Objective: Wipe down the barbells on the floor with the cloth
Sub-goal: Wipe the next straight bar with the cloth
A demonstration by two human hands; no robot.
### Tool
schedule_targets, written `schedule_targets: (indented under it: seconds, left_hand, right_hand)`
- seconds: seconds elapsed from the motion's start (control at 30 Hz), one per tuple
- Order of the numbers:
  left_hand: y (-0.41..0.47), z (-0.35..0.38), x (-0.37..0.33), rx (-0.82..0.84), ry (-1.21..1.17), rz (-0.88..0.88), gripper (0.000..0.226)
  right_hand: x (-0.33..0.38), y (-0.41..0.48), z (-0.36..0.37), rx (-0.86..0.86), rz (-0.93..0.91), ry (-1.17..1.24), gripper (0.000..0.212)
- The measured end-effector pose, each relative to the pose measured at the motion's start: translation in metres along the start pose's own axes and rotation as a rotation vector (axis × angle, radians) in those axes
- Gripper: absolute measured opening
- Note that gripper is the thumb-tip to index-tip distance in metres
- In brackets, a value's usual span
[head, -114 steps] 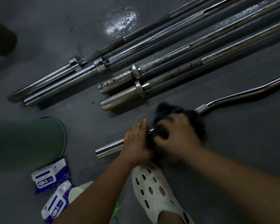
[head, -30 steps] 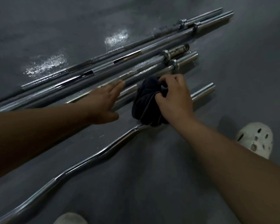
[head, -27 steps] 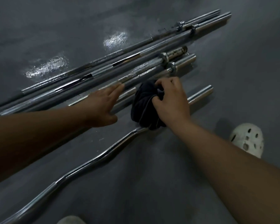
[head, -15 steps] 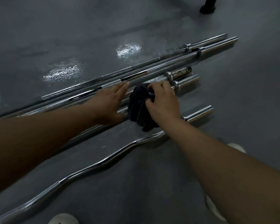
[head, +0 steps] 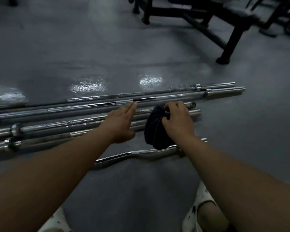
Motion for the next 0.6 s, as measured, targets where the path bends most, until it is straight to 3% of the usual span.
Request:
schedule_targets:
  seconds: [0.27, 0.6]
  left_hand:
    - [-0.007, -0.009, -0.025, -0.041, 0.012, 0.003, 0.106]
    - [0.099, 0.042, -0.039, 0.122, 0.015, 0.032, 0.105]
  right_hand:
    - [0.0, 0.011, -0.041, -0.062, -0.051, -0.04, 0.033]
    - [-0.07, 0.047, 0.032, -0.065, 0.116, 0.087, 0.028]
Point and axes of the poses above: each hand's wrist, its own y-axis towards the middle knuckle, its own z-axis out of the palm, x = y × z, the point moved 2 cm from there along y, towards the middle knuckle, and after that the axes turned 8 degrees about -z, right-handed, at the moved point
